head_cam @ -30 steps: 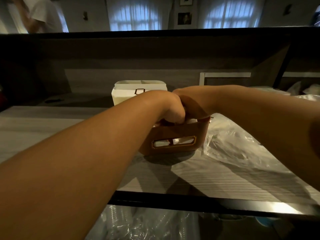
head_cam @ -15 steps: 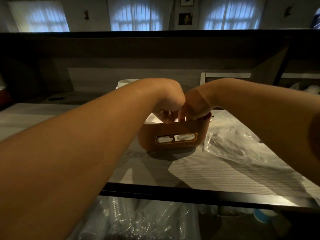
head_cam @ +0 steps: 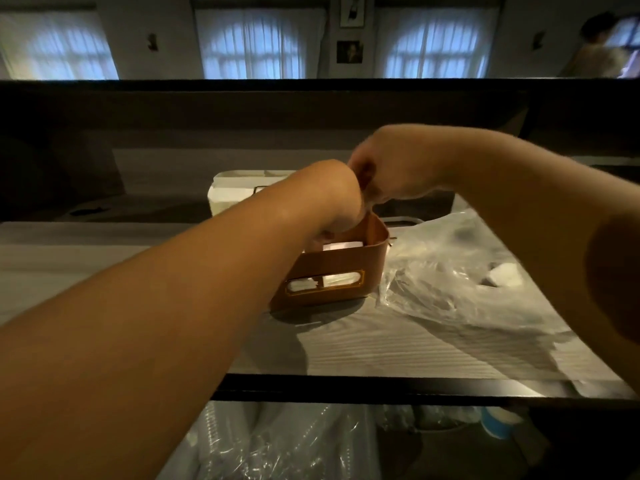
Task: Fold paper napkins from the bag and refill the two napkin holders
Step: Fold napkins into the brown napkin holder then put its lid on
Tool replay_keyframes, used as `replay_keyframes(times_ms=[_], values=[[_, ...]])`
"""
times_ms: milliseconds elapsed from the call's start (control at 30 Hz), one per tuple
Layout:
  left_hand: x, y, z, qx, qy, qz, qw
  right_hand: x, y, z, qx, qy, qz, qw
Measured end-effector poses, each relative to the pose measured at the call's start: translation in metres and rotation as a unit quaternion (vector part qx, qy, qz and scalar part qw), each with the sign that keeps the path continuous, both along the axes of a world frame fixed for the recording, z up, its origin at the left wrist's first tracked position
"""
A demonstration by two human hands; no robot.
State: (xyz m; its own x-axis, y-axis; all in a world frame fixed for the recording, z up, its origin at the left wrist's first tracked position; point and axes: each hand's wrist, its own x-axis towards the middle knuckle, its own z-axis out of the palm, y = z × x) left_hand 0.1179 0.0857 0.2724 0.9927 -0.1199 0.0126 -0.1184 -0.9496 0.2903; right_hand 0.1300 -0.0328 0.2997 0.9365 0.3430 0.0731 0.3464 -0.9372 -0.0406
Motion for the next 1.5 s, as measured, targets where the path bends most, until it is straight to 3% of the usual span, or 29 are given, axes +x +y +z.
replay_keyframes(times_ms=[67,133,267,467,600,900,1133,1367,1500], values=[[-0.009,-0.018,0.001,0.007,-0.074,-0.026,0.997,-0.023,-0.033,-0.003,0.090,-0.011,-0.023,0.996],[-0.018,-0.045,-0.006,-0.068,-0.101,-0.087,0.989,-0.042,-0.069,-0.017,0.139,0.024,-0.081,0.987],[-0.025,-0.093,-0.044,-0.108,-0.054,-0.185,0.975,-0.050,-0.117,-0.084,0.054,0.045,-0.176,0.982],[-0.012,-0.147,-0.109,-0.116,-0.002,-0.160,0.980,-0.039,-0.151,-0.117,0.037,0.012,-0.307,0.951],[0.006,-0.161,-0.138,-0.166,-0.088,-0.182,0.965,-0.033,-0.176,-0.118,-0.066,0.039,-0.249,0.965],[0.026,-0.155,-0.149,-0.247,-0.007,-0.245,0.938,0.005,-0.187,-0.111,-0.235,0.142,-0.162,0.948],[0.034,-0.154,-0.155,-0.251,0.006,-0.232,0.940,0.023,-0.178,-0.111,-0.361,0.144,-0.101,0.916],[0.036,-0.154,-0.156,-0.272,0.018,-0.227,0.935,0.015,-0.182,-0.093,-0.286,0.101,-0.092,0.948],[0.036,-0.152,-0.155,-0.354,0.013,-0.248,0.901,0.002,-0.181,-0.083,-0.175,0.008,-0.081,0.981]])
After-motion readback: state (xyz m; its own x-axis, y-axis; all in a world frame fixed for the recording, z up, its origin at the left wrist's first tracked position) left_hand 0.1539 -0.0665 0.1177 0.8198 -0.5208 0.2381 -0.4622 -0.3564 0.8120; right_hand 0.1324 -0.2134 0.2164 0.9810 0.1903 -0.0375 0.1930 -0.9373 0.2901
